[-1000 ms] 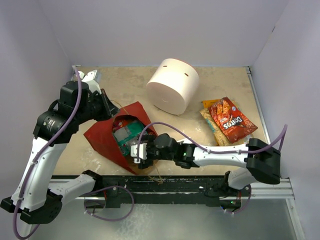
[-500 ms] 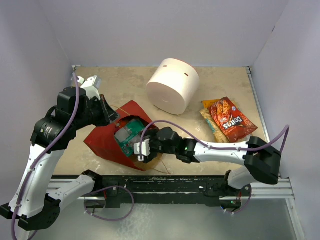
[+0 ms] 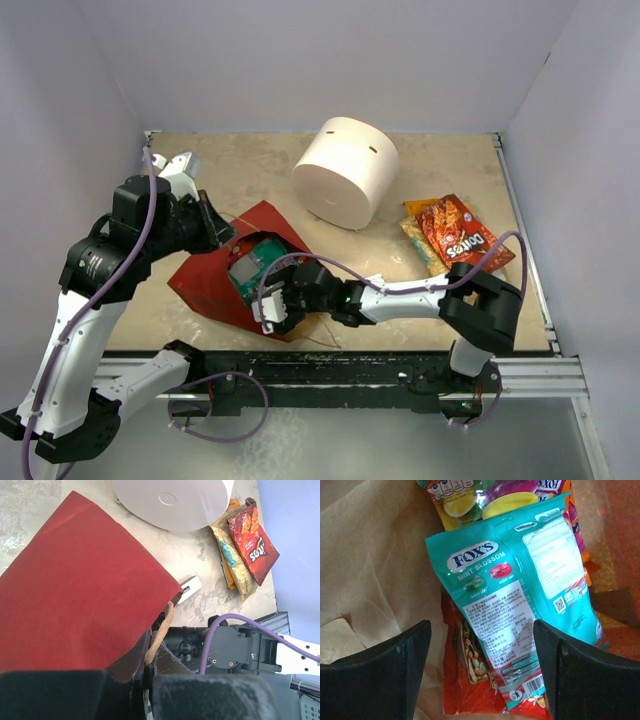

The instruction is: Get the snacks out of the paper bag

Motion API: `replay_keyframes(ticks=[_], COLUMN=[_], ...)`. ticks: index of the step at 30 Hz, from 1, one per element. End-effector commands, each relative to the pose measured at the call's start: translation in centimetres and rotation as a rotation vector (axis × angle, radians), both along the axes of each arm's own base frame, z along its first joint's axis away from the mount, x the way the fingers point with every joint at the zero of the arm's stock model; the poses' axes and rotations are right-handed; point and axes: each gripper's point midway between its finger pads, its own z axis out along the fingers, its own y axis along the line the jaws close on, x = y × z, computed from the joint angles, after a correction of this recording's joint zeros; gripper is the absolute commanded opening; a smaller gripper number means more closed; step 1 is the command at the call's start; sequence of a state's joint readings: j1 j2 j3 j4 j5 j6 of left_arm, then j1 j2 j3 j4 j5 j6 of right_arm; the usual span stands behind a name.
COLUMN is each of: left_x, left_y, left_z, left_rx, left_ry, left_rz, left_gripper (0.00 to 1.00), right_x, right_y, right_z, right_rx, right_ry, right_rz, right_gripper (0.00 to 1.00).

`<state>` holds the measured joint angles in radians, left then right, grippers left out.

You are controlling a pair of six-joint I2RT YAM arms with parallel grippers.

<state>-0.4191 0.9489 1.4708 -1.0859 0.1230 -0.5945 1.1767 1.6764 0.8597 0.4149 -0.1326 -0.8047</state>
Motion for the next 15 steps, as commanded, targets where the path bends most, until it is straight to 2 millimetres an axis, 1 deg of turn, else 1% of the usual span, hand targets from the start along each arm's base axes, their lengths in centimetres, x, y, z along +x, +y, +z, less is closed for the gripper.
replay_keyframes(ticks=[1,5,7,9,11,14,15], left_x=[0.2,0.2,0.1,0.0,-0.3,-0.5,-0.6], left_y=[0.3,-0.1,-0.2,0.0,0.2,0.5,0.5], left_z=[2.5,2.3,2.1,2.0,2.0,1.7,1.5], left_rx=[-0.031,-0.039,-0.042,-0.032,-0.013,0.011,0.013], left_ry=[-0.077,-0.070,-0.067,-0.062,-0.061,-0.052,-0.049], left_rz=[0.021,0.001,-0.004,-0.005,-0.011,-0.015,-0.017], left_gripper=[0.00,0.00,0.00,0.00,0.00,0.00,0.00], right_x=[1.5,2.7,3.7,4.1,4.2,4.8,5.1], right_y=[2.2,3.0,3.4,3.5,3.8,4.2,4.3], right_z=[3.3,3.5,4.1,3.9,3.4,3.2,2.8], right_rx=[0.090,0.131,0.197,0.213,0.209,0.238,0.231], right_ry=[-0.081,-0.096,-0.089,-0.084,-0.083,-0.095,-0.105], right_rz=[-0.004,-0.060,-0.125,-0.152,-0.150,-0.172,-0.176], right_gripper=[0.85,0.86,0.87,0.88,0.88,0.89,0.90])
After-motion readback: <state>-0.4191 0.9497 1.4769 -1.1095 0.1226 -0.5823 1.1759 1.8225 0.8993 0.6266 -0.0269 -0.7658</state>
